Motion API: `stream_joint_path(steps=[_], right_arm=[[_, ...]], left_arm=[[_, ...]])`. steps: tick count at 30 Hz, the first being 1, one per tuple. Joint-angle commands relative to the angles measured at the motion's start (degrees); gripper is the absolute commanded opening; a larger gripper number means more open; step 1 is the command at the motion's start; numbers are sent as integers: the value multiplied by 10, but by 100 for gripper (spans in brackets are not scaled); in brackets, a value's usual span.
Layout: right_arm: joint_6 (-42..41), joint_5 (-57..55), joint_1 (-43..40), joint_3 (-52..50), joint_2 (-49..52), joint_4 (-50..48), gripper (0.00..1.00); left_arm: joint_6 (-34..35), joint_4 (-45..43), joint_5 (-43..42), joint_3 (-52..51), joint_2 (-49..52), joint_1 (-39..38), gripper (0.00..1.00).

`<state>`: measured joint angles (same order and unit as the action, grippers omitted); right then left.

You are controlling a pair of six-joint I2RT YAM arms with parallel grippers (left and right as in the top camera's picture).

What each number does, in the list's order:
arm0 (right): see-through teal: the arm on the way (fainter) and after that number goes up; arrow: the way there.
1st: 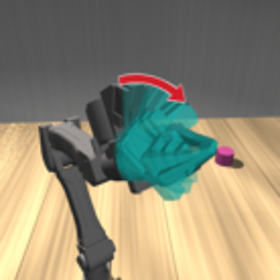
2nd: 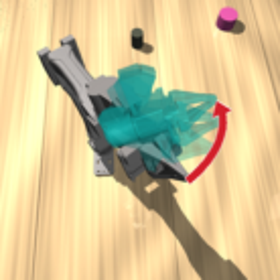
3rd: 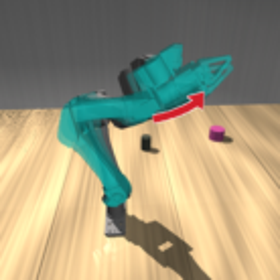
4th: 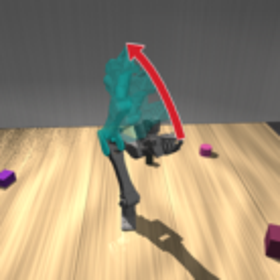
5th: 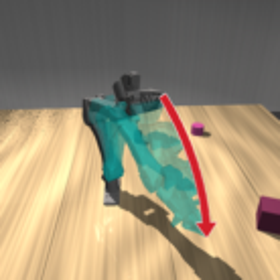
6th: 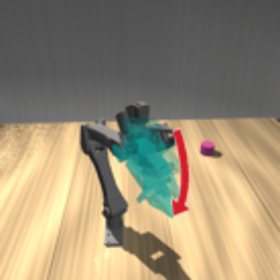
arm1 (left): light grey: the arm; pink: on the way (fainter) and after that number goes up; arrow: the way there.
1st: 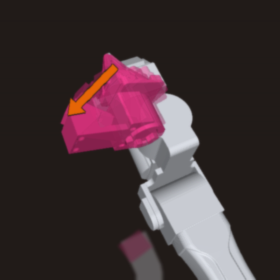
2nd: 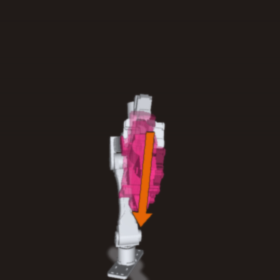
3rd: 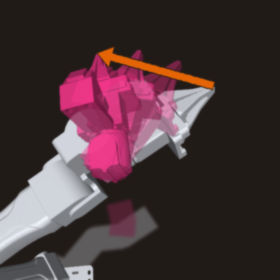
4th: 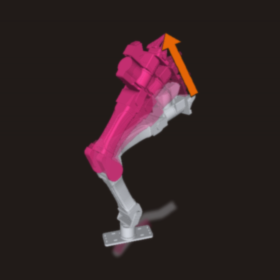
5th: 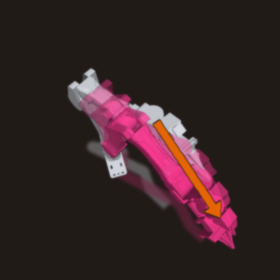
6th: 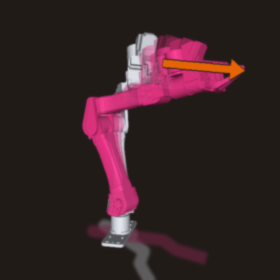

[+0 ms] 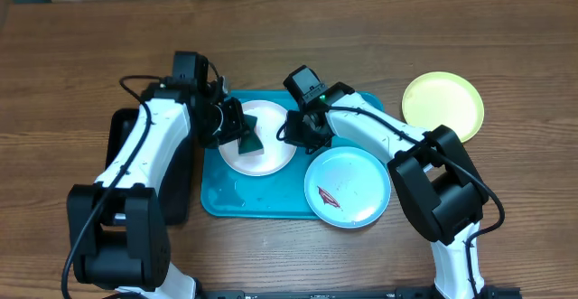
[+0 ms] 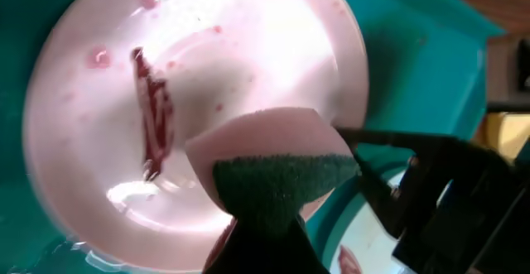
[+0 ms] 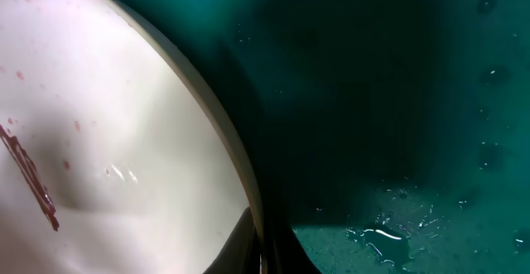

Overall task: Clean dirty plates on tray and stack at the side
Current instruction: 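Scrub the white plate with the sponge while the right gripper holds it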

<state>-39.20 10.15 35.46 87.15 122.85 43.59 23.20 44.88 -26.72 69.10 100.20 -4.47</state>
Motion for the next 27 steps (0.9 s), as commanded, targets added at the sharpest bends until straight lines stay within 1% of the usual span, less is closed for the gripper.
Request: stream_joint_path(steps=[1, 4, 7, 10, 18, 21, 27], right_arm=[[-13, -46, 2, -17, 15, 9, 4], [-12, -46, 2, -17, 15, 10, 4], [-6, -46, 2, -17, 15, 11, 4], [2, -46, 2, -17, 15, 9, 4], [5, -48, 2, -17, 15, 9, 4], [5, -57, 2, -17, 15, 9, 4], [6, -68, 2, -17, 15, 10, 4]], left_arm=[[39, -46, -31, -32, -9, -10, 4], [42, -93, -28, -52, -7, -17, 4], [30, -123, -27, -54, 2, -23, 4], [13, -142, -27, -54, 17, -24, 4], [12, -184, 20, -54, 92, -27, 4], [12, -185, 66, -54, 112, -27, 4], [12, -131, 246, -52, 115, -27, 4]])
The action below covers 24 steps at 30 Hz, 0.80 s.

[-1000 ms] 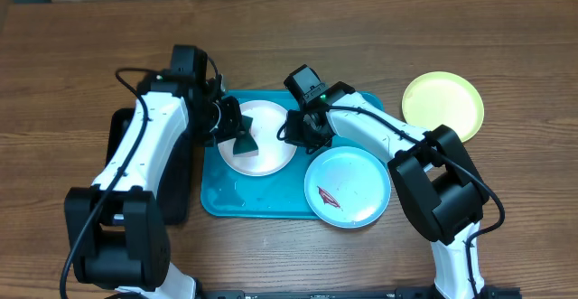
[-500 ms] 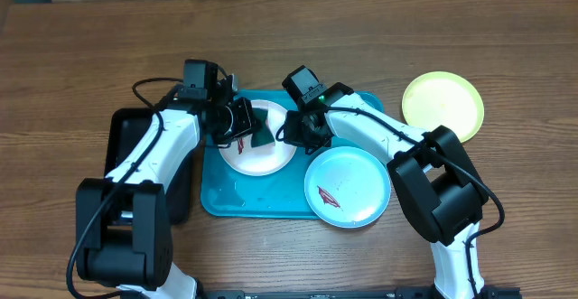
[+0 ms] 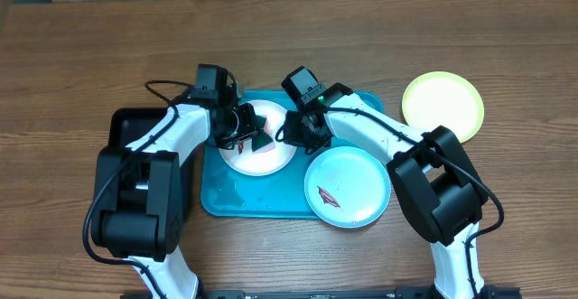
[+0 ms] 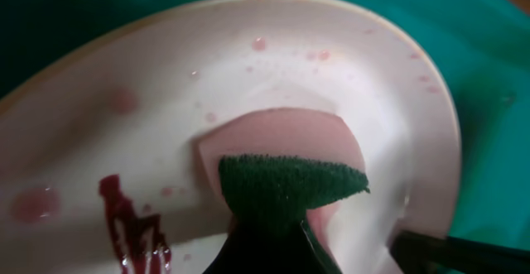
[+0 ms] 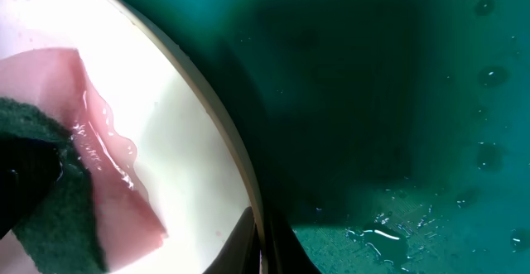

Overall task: Clean dirty plates on tray and stack at the side
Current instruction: 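Scrub the white plate with the sponge while the right gripper holds it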

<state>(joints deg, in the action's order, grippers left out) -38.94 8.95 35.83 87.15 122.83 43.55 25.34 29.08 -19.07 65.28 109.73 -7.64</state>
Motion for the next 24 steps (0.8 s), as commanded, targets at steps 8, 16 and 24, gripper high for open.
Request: stream_joint_path(steps=[8, 16, 24], right_arm=[[4, -56, -2, -17, 15, 9, 4], [4, -56, -2, -17, 15, 9, 4], [3, -66, -2, -17, 15, 7, 4]], left_arm=[[-9, 120, 289, 42, -13, 5, 4], [-9, 175, 193, 145, -42, 4, 4], [19, 85, -4, 107, -37, -9, 4]])
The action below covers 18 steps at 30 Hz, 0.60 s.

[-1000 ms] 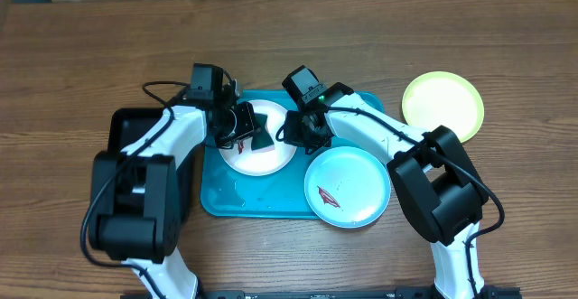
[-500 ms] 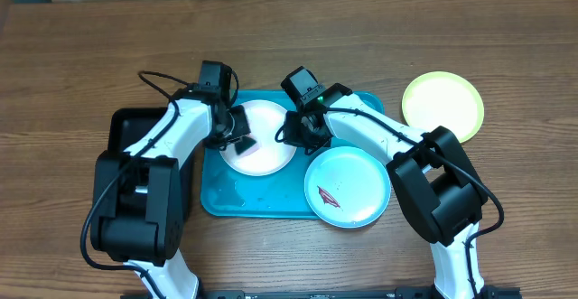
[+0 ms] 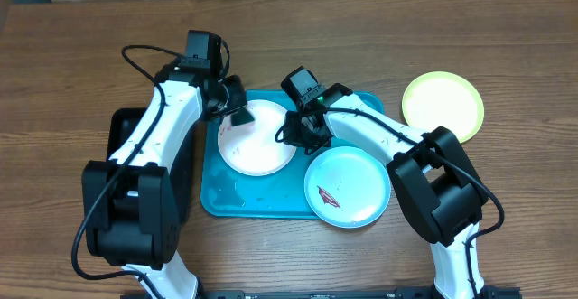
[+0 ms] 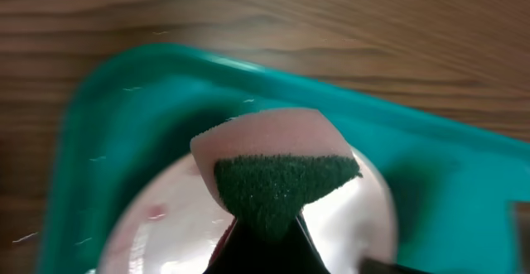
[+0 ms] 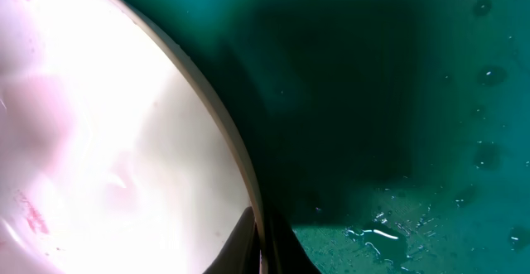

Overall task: Clean dirty plates on tray and stack at the side
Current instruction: 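Scrub the white plate with the sponge while the right gripper holds it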

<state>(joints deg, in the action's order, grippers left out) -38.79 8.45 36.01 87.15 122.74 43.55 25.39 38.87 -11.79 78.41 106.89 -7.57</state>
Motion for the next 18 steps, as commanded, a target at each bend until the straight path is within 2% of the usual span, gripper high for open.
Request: stream_joint_path(steps=[1, 6, 10, 18], right_arm=[[2, -61, -4, -17, 16, 7, 4], [2, -61, -4, -17, 16, 7, 4], [2, -61, -4, -17, 16, 8, 4], [2, -61, -4, -17, 16, 12, 4]], left_arm=[[28, -22, -77, -34, -5, -14, 4], [44, -70, -77, -78, 28, -43, 4], [42, -73, -52, -87, 60, -50, 4], [42, 24, 183, -74, 66, -39, 4]])
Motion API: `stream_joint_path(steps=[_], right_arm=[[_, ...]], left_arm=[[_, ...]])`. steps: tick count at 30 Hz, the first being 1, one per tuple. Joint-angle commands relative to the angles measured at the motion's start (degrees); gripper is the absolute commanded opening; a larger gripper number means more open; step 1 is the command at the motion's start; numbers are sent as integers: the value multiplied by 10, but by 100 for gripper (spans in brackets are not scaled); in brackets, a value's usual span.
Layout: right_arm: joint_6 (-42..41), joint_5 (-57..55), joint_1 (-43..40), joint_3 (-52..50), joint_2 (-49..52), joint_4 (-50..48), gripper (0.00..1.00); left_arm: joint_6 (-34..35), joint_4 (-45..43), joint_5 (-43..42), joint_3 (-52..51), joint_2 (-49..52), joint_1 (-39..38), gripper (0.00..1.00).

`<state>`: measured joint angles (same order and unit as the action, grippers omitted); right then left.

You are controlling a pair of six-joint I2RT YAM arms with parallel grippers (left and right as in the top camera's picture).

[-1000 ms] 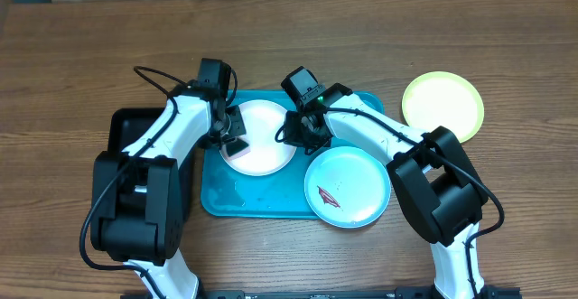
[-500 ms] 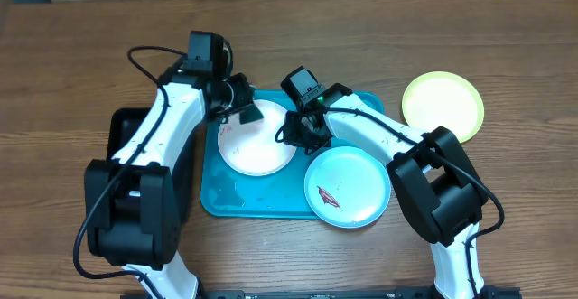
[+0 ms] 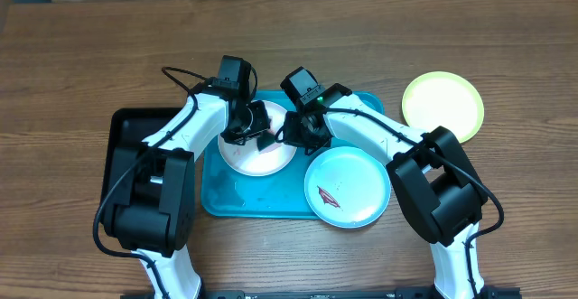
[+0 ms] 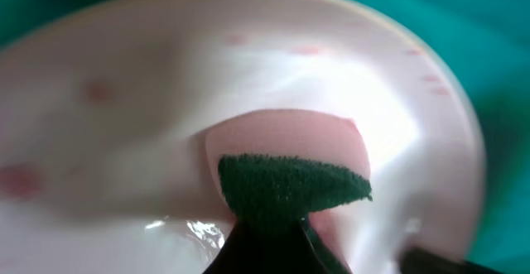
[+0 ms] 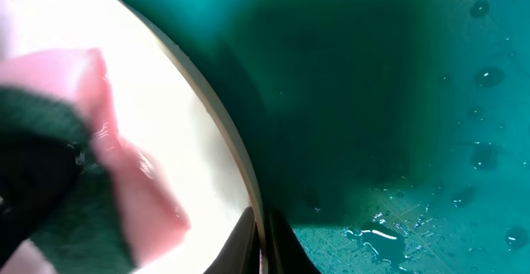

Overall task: Clean dirty plates on tray and stack at the side
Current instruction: 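Scrub the white plate with the sponge while the right gripper holds it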

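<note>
A white plate (image 3: 256,156) lies on the teal tray (image 3: 226,200), smeared pink (image 4: 99,92) with faint red spots. My left gripper (image 3: 257,129) is shut on a pink-and-green sponge (image 4: 290,170), which presses on the plate's right half. The sponge (image 5: 74,175) also shows in the right wrist view. My right gripper (image 3: 291,134) is shut on the white plate's rim (image 5: 240,175), one finger on each side. A light blue plate (image 3: 348,187) with a red smear rests on the tray's right corner.
A yellow-green plate (image 3: 442,105) sits on the wooden table at the right. A black tray (image 3: 122,154) lies left of the teal tray. Water droplets (image 5: 389,237) dot the teal tray beside the white plate.
My left gripper has moved with the sponge from the tray's far left edge back onto the white plate's right half, close to my right gripper. The right gripper has not moved.
The white plate carried a dark red streak, with the sponge in my left gripper over it and my right gripper on the rim. Then the sponge pressed beside the streak. Then the sponge was at the tray's far edge, the plate only pink. Now it rests on the plate again.
</note>
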<state>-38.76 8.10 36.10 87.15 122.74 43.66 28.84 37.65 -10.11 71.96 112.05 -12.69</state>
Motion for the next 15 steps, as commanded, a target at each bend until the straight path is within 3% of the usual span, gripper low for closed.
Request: stream_joint_path(steps=[1, 9, 15], right_arm=[[2, -57, -5, -17, 16, 10, 4], [2, -78, -5, -17, 16, 11, 4], [2, -80, -5, -17, 16, 11, 4]], left_arm=[[7, 62, 215, 1, 14, 12, 4], [7, 165, 419, 66, 14, 5, 4], [0, 195, 390, 138, 14, -9, 4]])
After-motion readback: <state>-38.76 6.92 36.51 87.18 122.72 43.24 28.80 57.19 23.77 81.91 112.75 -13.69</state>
